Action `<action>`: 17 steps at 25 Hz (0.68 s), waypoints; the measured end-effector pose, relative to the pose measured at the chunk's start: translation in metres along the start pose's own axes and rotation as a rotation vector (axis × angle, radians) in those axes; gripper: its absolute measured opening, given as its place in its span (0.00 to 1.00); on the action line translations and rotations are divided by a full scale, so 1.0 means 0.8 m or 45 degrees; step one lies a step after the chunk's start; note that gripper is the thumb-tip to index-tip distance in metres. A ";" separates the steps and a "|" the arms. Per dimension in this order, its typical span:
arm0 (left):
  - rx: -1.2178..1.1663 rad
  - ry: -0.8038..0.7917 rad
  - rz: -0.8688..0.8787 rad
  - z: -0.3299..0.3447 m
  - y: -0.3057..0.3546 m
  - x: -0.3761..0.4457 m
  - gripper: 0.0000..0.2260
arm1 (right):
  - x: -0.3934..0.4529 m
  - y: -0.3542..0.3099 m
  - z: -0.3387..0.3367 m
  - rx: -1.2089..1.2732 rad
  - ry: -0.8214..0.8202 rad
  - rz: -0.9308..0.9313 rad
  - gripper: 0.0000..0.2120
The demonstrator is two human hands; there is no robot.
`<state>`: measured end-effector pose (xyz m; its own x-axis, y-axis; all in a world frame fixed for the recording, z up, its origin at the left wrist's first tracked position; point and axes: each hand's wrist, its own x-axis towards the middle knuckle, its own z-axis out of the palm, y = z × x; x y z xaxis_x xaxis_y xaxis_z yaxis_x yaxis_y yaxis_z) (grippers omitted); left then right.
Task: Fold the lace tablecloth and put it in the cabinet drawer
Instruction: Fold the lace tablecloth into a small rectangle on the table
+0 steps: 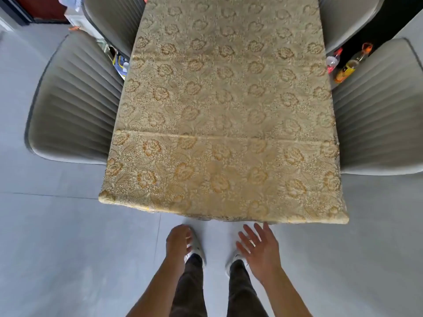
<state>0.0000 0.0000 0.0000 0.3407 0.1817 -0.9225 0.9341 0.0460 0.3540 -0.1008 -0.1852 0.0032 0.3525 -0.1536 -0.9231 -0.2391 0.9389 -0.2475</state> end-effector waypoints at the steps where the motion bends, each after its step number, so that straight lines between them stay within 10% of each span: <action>1: -0.191 0.022 -0.057 0.018 0.004 0.018 0.08 | 0.019 0.000 0.002 0.096 0.032 0.013 0.19; 10: -0.878 -0.226 -0.276 0.073 -0.003 0.068 0.32 | 0.097 -0.001 -0.006 0.357 0.265 0.150 0.32; 13: -0.796 -0.038 -0.203 0.053 -0.006 0.057 0.21 | 0.089 0.000 0.001 0.500 0.213 0.097 0.35; 17: -0.722 0.195 0.013 0.010 -0.005 0.017 0.05 | 0.032 -0.004 0.008 0.328 0.457 -0.207 0.12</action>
<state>0.0020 -0.0058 -0.0154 0.2907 0.3225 -0.9008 0.7135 0.5543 0.4287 -0.0852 -0.1901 -0.0179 0.0208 -0.3590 -0.9331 0.0413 0.9328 -0.3579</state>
